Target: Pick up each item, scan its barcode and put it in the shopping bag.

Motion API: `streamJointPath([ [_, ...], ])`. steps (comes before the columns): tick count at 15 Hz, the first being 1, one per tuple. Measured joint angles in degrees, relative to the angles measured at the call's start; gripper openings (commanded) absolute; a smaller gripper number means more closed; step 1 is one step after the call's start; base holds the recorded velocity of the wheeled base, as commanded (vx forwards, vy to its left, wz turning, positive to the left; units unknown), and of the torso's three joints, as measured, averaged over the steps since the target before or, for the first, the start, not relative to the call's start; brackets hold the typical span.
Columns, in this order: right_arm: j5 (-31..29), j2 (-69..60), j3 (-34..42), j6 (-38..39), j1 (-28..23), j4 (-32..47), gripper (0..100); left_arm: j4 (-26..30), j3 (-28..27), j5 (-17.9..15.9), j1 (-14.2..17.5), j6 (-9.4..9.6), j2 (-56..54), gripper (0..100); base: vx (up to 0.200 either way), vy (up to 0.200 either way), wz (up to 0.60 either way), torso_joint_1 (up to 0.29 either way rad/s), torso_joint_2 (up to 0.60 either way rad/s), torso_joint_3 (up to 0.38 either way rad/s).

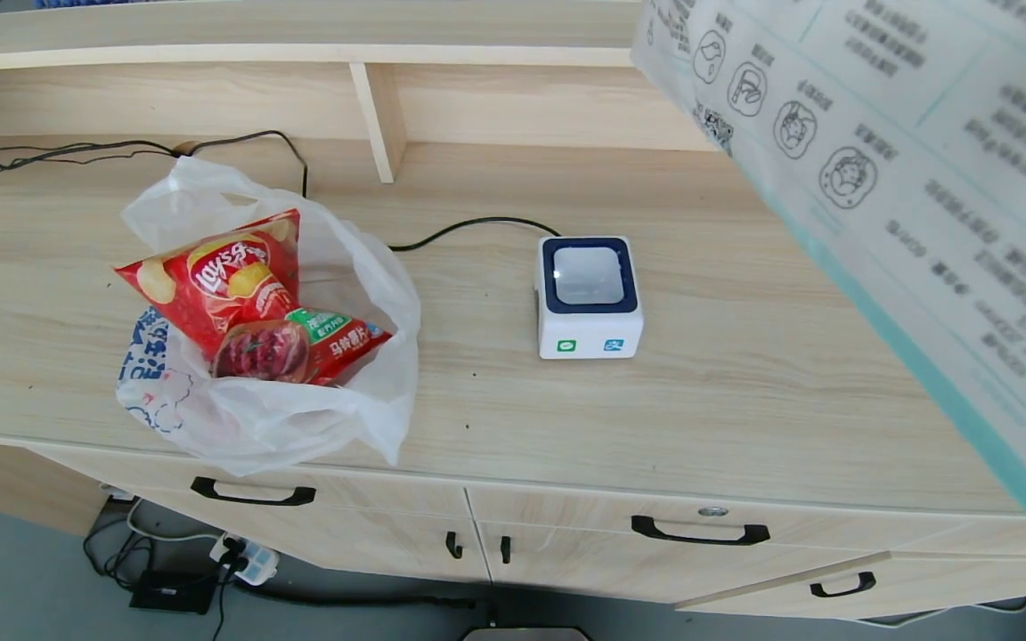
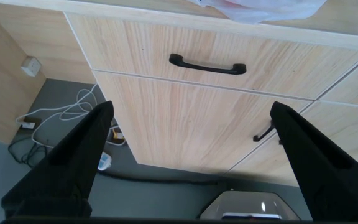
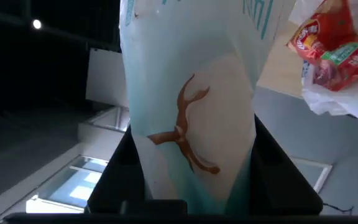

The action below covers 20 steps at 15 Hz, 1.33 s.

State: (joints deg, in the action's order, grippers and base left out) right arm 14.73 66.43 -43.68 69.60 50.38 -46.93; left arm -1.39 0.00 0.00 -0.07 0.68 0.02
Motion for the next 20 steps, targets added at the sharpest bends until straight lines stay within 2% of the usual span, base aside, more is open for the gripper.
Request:
streamJointPath([
  [5, 0.02, -0.91, 12.57, 8.37, 2.62, -8.92, 0, 0.02, 0.0, 0.0, 0.0, 0.0, 0.0, 100, 0.0, 0.0, 0.0, 0.0, 0.0, 0.0],
  [11, -0.06, -4.77, 16.18, 29.6, 4.63, -14.97, 0, 0.0, 0.0, 0.0, -0.04, 0.0, 0.0, 100, 0.0, 0.0, 0.0, 0.0, 0.0, 0.0],
  [15, -0.09, -5.16, 21.63, 32.33, 5.66, -20.18, 0, 0.0, 0.0, 0.0, 0.02, 0.02, 0.0, 100, 0.0, 0.0, 0.0, 0.0, 0.0, 0.0],
  [17, -0.06, -5.22, 24.77, 36.08, 6.19, -23.69, 0, 0.0, 0.0, 0.0, 0.0, 0.02, 0.0, 100, 0.0, 0.0, 0.0, 0.0, 0.0, 0.0],
  [20, -0.09, -5.22, 27.98, 40.79, 7.13, -24.91, 0, 0.0, 0.0, 0.0, -0.06, 0.0, 0.0, 100, 0.0, 0.0, 0.0, 0.0, 0.0, 0.0],
])
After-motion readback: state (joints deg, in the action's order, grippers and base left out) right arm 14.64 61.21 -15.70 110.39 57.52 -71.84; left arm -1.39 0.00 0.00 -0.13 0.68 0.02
